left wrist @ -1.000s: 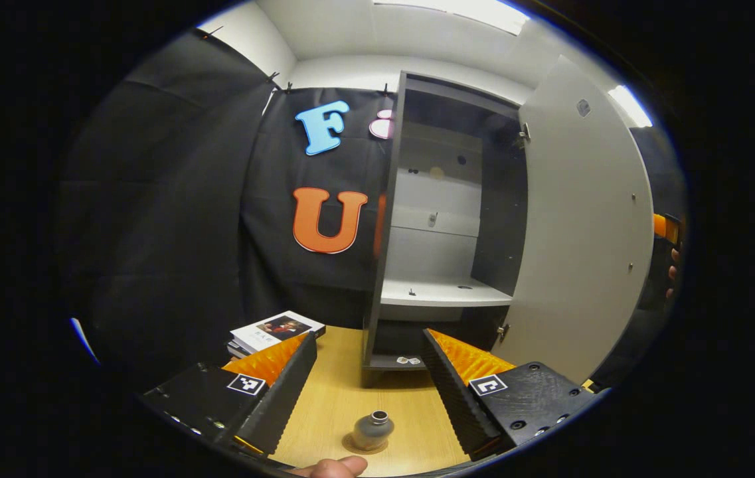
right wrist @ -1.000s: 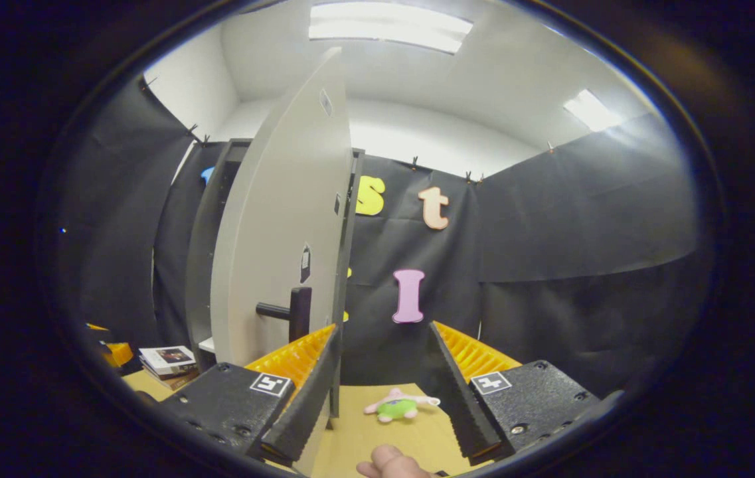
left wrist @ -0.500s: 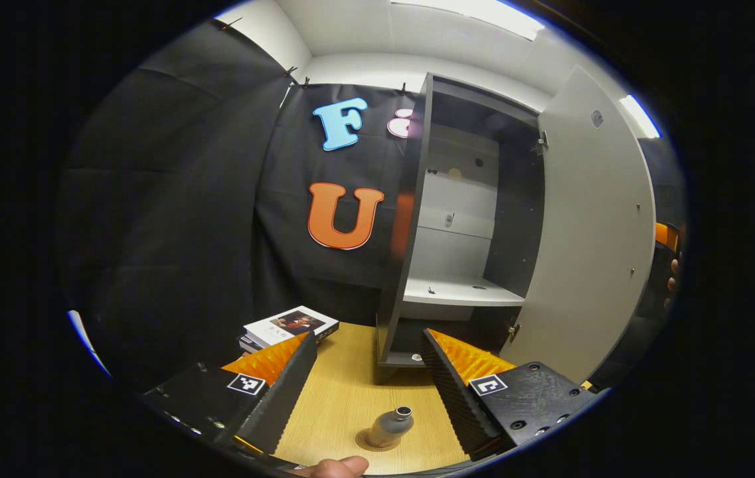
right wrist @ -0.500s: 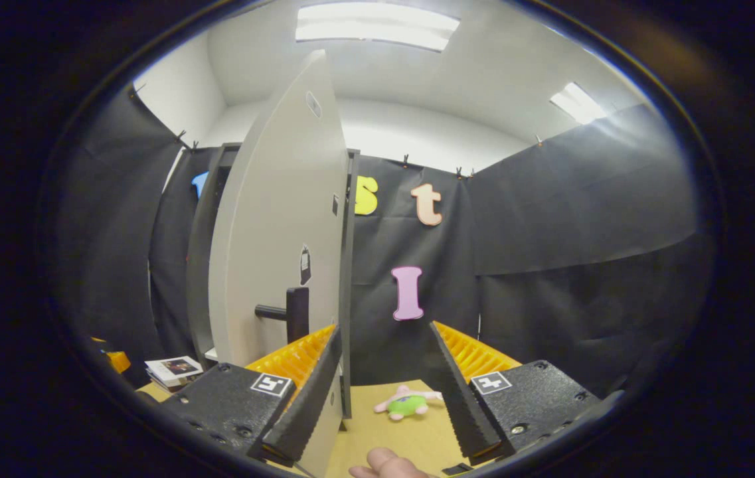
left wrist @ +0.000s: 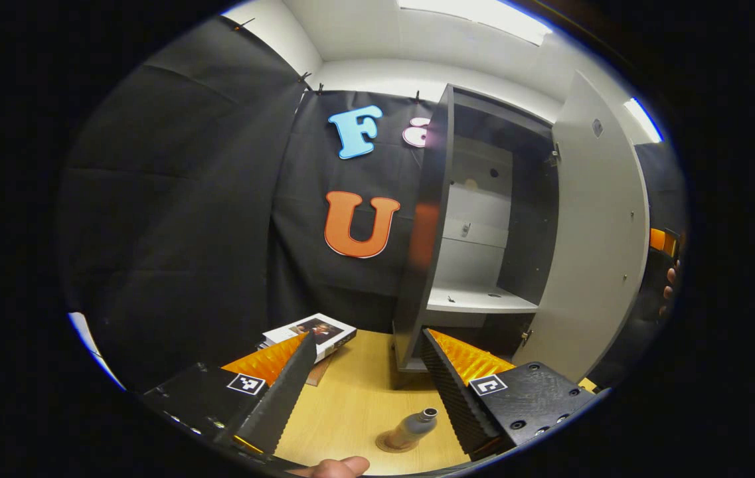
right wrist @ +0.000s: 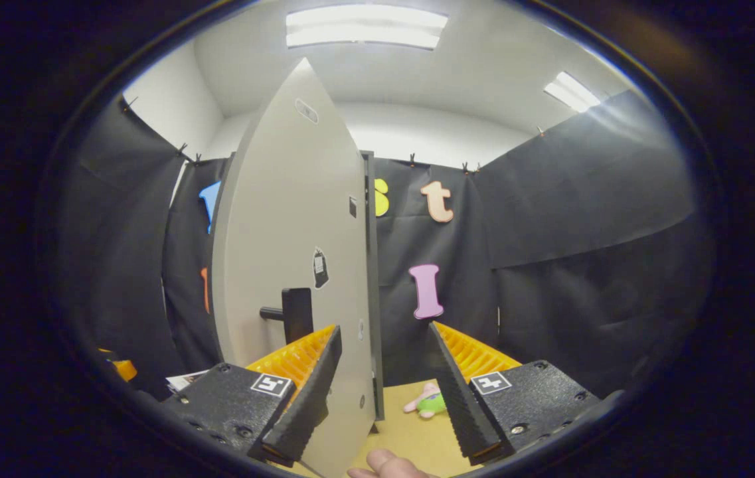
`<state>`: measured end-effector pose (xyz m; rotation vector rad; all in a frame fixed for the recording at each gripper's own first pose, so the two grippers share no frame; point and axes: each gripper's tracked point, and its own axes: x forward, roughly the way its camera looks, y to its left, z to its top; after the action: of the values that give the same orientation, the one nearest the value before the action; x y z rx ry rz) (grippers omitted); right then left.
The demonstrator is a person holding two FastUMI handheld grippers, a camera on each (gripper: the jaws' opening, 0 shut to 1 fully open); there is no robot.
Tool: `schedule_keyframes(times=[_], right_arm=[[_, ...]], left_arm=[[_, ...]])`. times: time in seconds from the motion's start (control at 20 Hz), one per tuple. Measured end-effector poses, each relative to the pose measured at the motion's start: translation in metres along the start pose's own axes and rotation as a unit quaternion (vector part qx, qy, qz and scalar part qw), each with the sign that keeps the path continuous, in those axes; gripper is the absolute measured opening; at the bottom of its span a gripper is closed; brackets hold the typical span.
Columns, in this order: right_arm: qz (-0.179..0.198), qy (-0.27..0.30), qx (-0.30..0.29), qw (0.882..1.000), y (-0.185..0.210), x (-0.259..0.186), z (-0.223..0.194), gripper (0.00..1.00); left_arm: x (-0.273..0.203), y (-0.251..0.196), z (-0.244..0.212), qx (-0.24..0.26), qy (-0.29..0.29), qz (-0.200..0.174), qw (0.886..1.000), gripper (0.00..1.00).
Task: Open the cabinet door with the right hand, grasp the bottle in the cabinet with the left hand and place it on the coaster, then close the cabinet door with the right hand.
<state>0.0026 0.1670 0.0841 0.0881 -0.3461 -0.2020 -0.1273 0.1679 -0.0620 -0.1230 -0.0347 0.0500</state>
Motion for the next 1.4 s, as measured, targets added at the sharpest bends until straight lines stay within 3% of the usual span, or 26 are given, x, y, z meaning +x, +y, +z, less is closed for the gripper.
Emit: schedule_keyframes(times=[0.45,0.7,0.8,1.1,1.25,1.4], right_arm=[[0.091,-0.010,0.043,0.995,0.095,0.032,-0.018,0.83],[0.181,0.071,0.050,0.980,0.177,0.057,-0.075,0.84],[0.208,0.087,0.054,0.973,0.195,0.059,-0.075,0.84],[0.204,0.090,0.027,0.975,0.161,0.064,-0.080,0.85],[0.181,0.126,0.019,0.975,0.122,0.069,-0.094,0.85],[0.128,0.179,0.020,0.975,0.071,0.072,-0.119,0.88]], left_arm=[[-0.030,0.053,0.005,0.008,-0.004,0.068,0.998,0.95],[-0.042,0.070,0.007,0.009,0.000,0.098,0.995,0.95],[-0.040,0.071,0.009,0.013,0.000,0.101,0.995,0.95],[-0.011,0.031,0.009,0.028,0.005,0.063,0.998,0.95],[0.014,-0.014,0.003,0.045,0.019,0.017,0.999,0.95],[0.034,-0.072,-0.003,0.061,0.032,-0.032,0.997,0.95]])
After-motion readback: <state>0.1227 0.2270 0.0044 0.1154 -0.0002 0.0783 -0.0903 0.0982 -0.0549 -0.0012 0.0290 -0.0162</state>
